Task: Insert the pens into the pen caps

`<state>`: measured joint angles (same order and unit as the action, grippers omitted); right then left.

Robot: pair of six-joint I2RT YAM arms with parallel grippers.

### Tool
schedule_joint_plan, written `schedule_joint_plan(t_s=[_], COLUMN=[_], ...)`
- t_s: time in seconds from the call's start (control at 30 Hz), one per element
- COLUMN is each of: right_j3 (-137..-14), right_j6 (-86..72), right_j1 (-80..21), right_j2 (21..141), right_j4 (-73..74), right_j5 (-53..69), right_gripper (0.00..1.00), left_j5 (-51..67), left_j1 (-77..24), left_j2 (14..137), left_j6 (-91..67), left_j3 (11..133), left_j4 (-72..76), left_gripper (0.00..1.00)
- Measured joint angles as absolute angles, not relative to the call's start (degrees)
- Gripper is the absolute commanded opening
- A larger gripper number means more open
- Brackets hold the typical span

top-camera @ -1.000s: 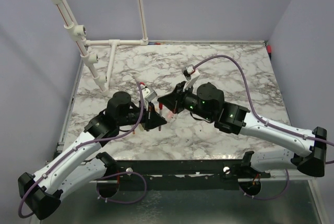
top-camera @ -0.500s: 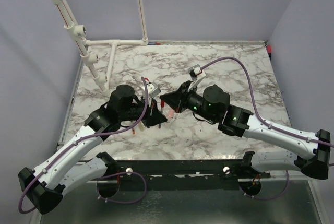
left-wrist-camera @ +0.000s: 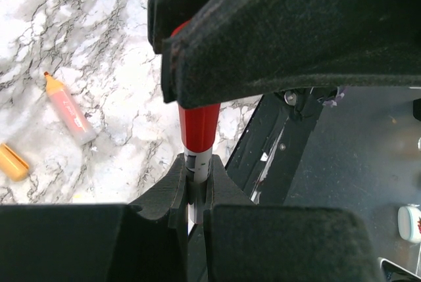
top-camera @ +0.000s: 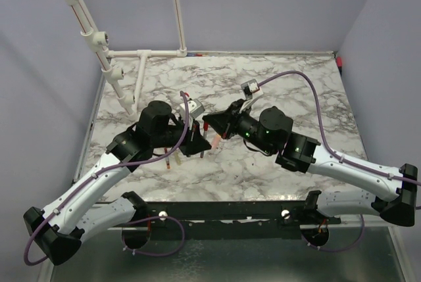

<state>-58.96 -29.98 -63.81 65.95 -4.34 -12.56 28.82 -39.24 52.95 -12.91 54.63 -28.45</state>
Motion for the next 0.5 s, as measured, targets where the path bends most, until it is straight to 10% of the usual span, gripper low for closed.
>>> schedule_joint_plan(t_s=[0.5], right_j3=[-64.55], right_j6=[-31.11], right_j1=[-65.82], right_j2=[68.16], right_j4=[2.87], right_j5=[-15.81], right_gripper=[0.15], left_j5=[29.17], left_j1=[-39.24], left_j2=[47.97], left_j6=[-15.84], left_j3=[47.97], left_j4=[-21.1], left_gripper=[0.0])
